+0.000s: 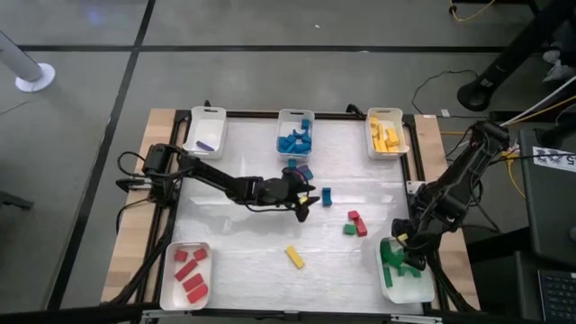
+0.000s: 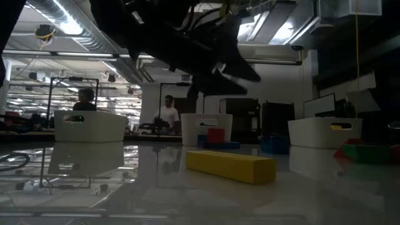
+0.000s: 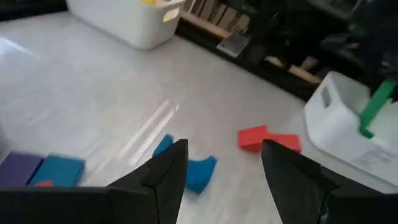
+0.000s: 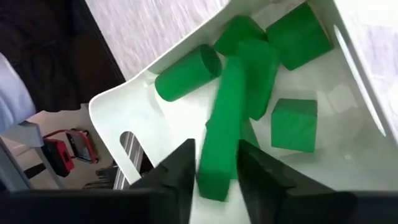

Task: Sort blocks
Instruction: Put the green block into the bottom right white bin, then put the blue block into the top center white bin

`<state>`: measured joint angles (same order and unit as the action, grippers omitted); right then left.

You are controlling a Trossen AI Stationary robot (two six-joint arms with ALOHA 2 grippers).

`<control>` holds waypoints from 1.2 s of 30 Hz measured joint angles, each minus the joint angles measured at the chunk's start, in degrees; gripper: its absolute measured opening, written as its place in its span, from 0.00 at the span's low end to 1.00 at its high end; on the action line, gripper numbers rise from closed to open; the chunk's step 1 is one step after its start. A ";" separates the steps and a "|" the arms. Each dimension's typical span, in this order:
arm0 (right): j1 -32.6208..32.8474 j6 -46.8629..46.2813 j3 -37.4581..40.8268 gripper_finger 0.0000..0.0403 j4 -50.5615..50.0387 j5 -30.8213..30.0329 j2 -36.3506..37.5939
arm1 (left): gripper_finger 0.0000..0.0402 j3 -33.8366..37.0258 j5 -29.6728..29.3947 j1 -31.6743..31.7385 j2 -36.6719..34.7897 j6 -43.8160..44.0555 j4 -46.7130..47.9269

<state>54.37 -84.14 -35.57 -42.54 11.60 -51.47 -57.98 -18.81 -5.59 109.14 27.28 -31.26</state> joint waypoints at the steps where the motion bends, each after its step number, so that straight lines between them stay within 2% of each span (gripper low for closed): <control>1: 0.00 0.00 0.00 0.31 0.02 0.00 -0.19 | 0.48 0.00 0.15 -0.04 0.00 -0.62 -0.90; 8: 0.00 -0.07 0.00 0.47 0.44 0.34 -0.24 | 0.48 -3.98 2.13 -0.16 0.04 -3.48 -1.85; 14: 0.00 -0.09 -0.26 0.47 2.86 3.64 -0.14 | 0.48 -7.25 2.54 -0.85 0.04 -9.74 -0.70; 17: 0.00 -0.09 -2.48 0.45 2.29 1.61 -0.06 | 0.48 -7.56 2.93 -0.81 0.04 -10.26 -0.78; 21: 0.00 0.99 -6.57 0.43 1.92 -6.69 -0.04 | 0.48 -7.56 3.17 -0.78 -0.04 -11.28 -0.38; 25: -0.16 5.14 -10.24 0.43 2.03 -20.78 -0.23 | 0.48 -7.56 3.26 -0.82 -1.48 -13.54 3.21; 28: -1.32 7.88 -11.21 0.43 2.31 -35.57 -0.68 | 0.48 -7.56 3.28 -0.74 -4.38 -14.46 10.39; 31: -2.56 8.34 -11.26 0.43 1.87 -47.33 -0.91 | 0.48 -7.56 3.23 -0.61 -8.51 -14.35 19.31; 36: -6.88 8.45 -11.26 0.43 1.85 -58.40 -1.67 | 0.48 -7.56 2.98 -0.52 -16.04 -12.42 37.77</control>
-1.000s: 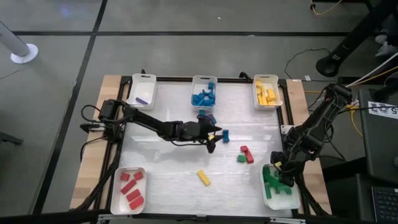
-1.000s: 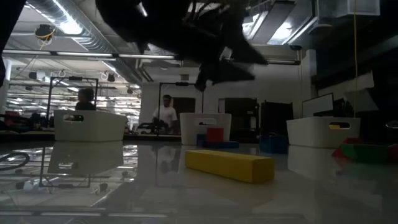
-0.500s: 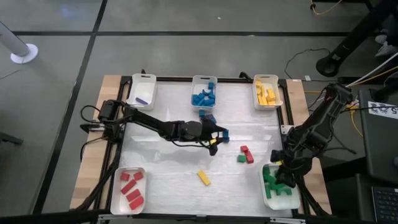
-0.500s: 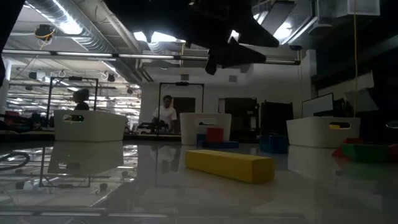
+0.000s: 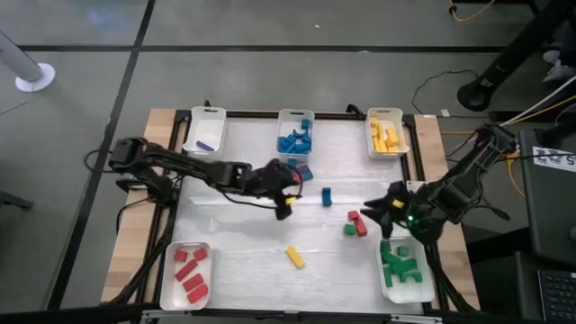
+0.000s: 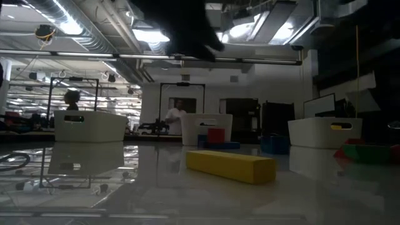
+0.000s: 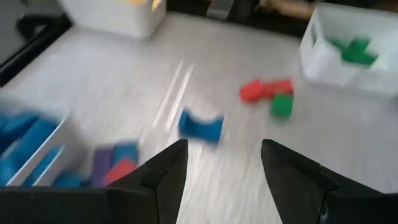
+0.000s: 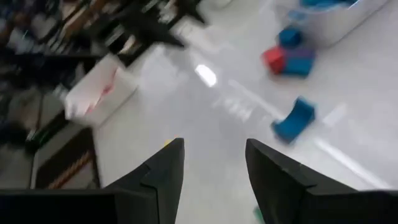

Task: Sort blocks
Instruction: Put the blue block into the top center white bin

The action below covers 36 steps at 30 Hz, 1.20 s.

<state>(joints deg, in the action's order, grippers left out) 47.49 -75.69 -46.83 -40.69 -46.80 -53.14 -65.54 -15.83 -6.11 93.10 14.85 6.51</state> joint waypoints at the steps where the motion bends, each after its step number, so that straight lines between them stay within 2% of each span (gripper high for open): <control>1: -1.18 0.00 0.00 0.43 0.15 -0.30 -0.17 | 0.48 0.00 -0.54 0.00 -1.48 1.11 2.88; 8: -11.77 -0.06 -0.02 0.43 0.86 4.14 -5.68 | 0.48 3.21 -8.76 -0.17 -11.07 6.38 14.52; 12: -18.14 -0.73 0.00 0.43 2.04 8.26 -11.45 | 0.48 5.55 -9.06 -0.24 -13.92 7.28 15.55; 19: -26.98 -0.52 -0.01 0.43 8.74 14.58 -22.40 | 0.48 8.18 -9.10 -0.17 -14.34 6.11 17.11; 28: -32.11 -0.49 -0.02 0.43 19.48 19.44 -33.31 | 0.48 11.26 -9.07 -0.17 -14.30 4.68 18.02; 36: -32.96 -2.51 -0.01 0.43 20.24 18.05 -37.81 | 0.48 11.30 -9.08 -0.28 -14.25 3.76 18.04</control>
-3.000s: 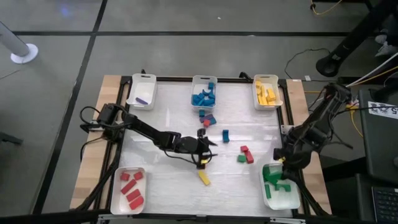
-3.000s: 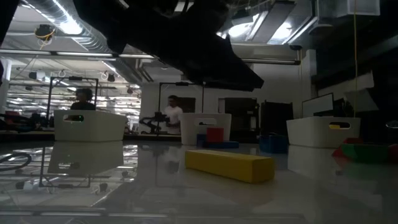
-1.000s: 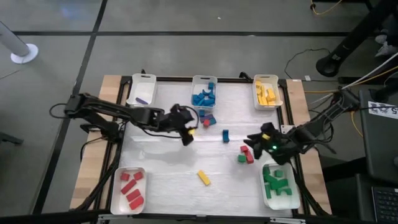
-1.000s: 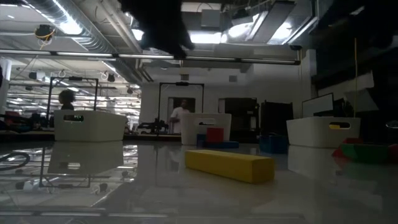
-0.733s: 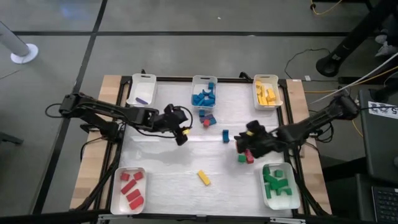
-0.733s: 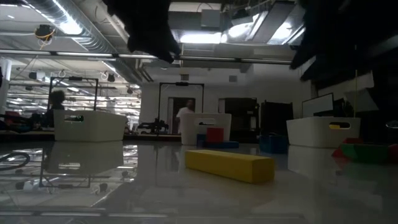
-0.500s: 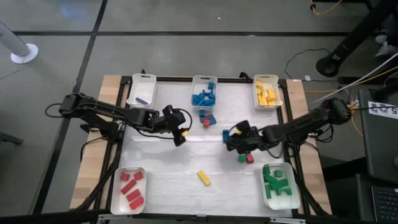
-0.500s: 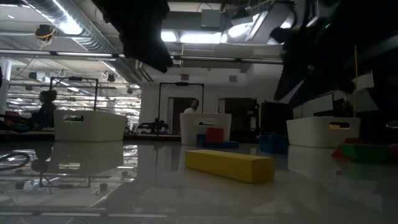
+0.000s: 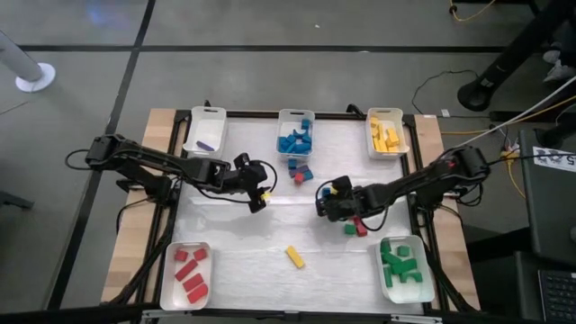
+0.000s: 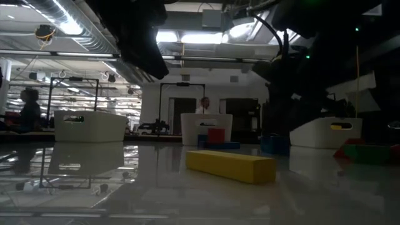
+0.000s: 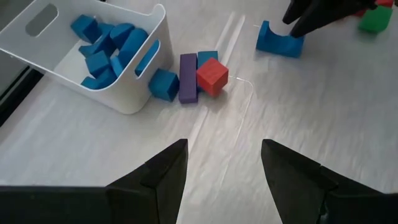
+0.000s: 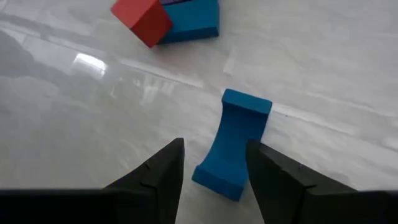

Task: Sort blocks
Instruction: Put the blue block into the top center white bin

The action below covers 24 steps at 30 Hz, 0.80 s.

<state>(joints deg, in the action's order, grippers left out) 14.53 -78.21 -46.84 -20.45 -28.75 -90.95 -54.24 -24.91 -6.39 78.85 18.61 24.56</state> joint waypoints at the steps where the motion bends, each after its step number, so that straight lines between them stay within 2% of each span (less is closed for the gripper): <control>1: 0.04 -0.70 -0.01 0.43 -0.07 -0.10 -0.31 | 0.48 0.00 0.00 0.00 0.00 0.00 0.10; 24: -0.10 -2.79 -0.10 0.43 1.35 -3.39 -6.39 | 0.48 0.00 0.00 0.00 0.00 0.02 0.09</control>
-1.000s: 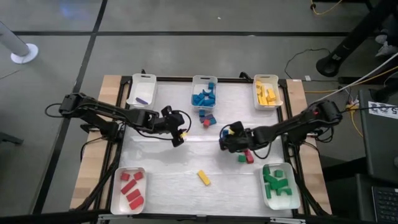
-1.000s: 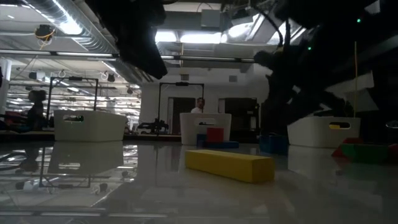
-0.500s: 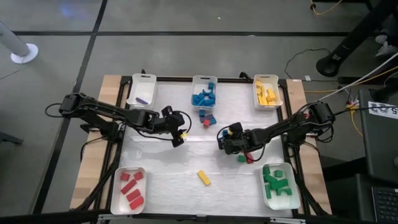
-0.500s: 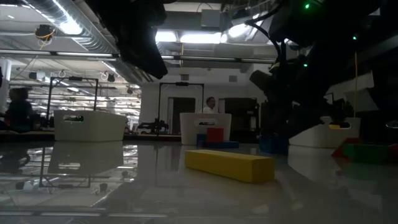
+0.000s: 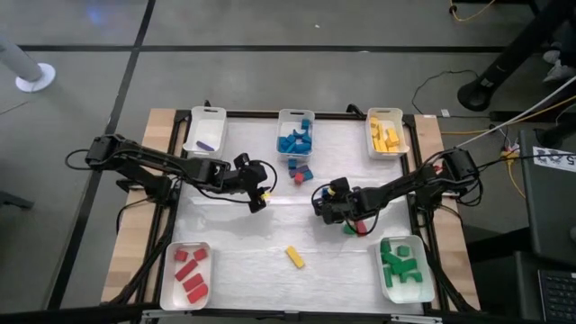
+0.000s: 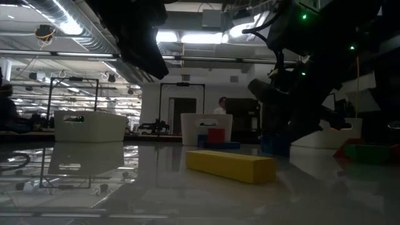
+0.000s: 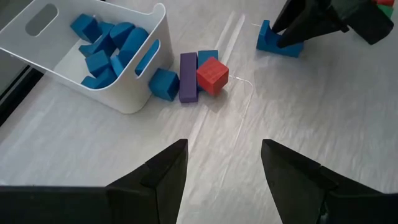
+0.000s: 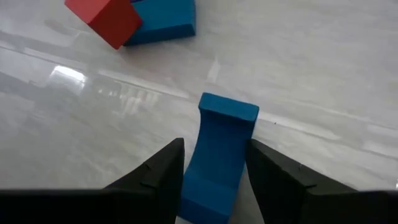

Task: Sort blocks
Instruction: Put the blue block into the top center white bin

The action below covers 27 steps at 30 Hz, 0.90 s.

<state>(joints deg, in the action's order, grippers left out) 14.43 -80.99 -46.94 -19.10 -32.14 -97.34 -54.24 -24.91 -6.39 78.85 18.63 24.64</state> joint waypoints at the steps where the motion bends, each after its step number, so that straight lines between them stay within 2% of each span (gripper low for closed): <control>1: -0.29 0.00 0.00 0.43 -0.06 -0.18 -0.02 | 0.48 0.00 0.00 0.00 0.00 0.00 0.00; 18: -7.90 2.79 0.13 0.43 0.03 3.00 -0.14 | 0.48 0.00 0.02 0.00 0.00 -1.12 0.00; 27: -7.69 4.39 0.11 0.43 2.28 4.79 -0.11 | 0.48 0.00 0.02 0.00 0.00 -1.25 0.02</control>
<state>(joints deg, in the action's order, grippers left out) 6.74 -76.60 -46.83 -16.83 -27.35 -97.45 -54.24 -24.88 -6.39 78.85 17.39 24.67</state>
